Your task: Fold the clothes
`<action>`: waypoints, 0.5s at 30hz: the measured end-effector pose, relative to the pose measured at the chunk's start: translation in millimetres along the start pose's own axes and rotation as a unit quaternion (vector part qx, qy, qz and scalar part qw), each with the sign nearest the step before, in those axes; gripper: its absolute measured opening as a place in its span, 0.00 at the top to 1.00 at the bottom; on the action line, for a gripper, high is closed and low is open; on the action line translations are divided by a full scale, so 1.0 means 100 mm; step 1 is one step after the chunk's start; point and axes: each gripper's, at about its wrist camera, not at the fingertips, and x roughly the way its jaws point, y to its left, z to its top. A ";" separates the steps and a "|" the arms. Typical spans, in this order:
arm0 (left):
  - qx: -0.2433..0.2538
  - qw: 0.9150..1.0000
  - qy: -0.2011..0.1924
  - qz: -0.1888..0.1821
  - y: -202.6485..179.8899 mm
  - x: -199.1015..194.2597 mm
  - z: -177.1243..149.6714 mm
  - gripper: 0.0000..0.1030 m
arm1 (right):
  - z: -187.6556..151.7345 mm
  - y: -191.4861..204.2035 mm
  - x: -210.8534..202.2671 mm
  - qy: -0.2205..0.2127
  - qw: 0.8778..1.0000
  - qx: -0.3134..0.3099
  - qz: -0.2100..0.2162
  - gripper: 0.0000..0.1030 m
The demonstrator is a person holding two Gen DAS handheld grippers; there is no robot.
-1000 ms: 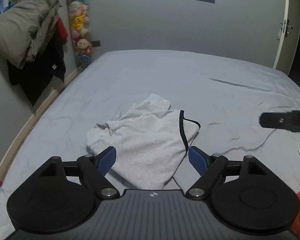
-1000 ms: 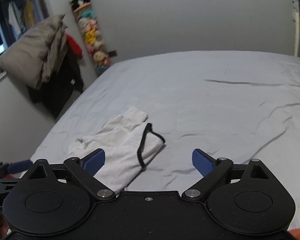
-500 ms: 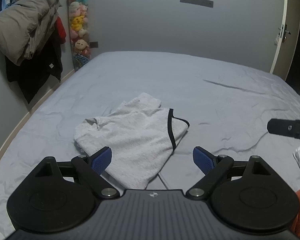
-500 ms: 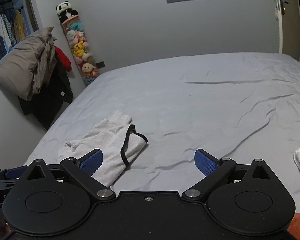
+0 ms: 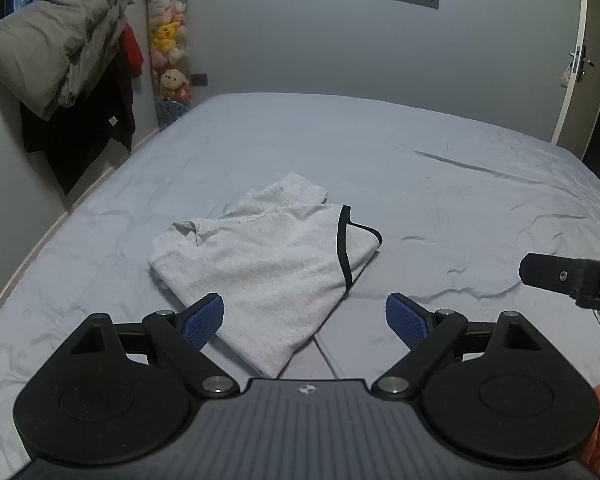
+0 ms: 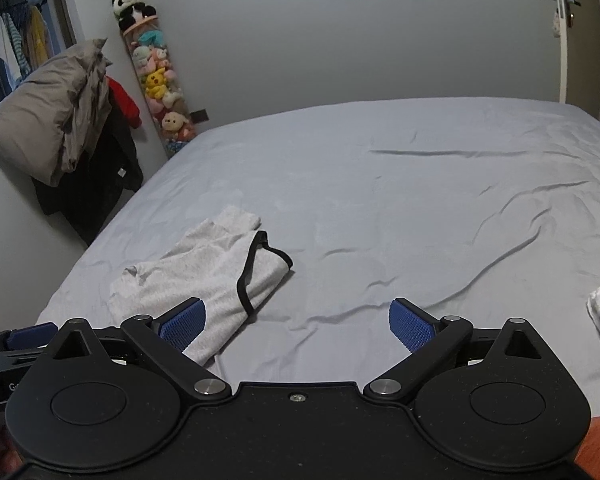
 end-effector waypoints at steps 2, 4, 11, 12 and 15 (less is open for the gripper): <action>0.011 1.000 -0.021 0.017 -0.04 -0.05 -0.02 0.14 | 0.00 0.00 -0.02 -0.003 1.000 0.000 -0.001 0.05; 0.013 0.999 -0.025 0.016 -0.06 -0.06 -0.02 0.14 | 0.01 -0.01 -0.03 -0.007 1.000 0.004 -0.003 0.05; 0.003 1.000 -0.004 -0.004 -0.08 -0.02 -0.02 0.14 | 0.01 -0.02 -0.01 -0.006 1.000 0.010 -0.007 0.05; 0.006 1.000 -0.001 0.003 -0.09 -0.01 -0.03 0.14 | 0.01 -0.02 0.00 -0.005 1.000 0.008 -0.007 0.05; 0.012 1.000 0.003 0.009 -0.11 0.00 -0.04 0.14 | -0.01 -0.02 0.03 0.000 1.000 0.007 -0.008 0.05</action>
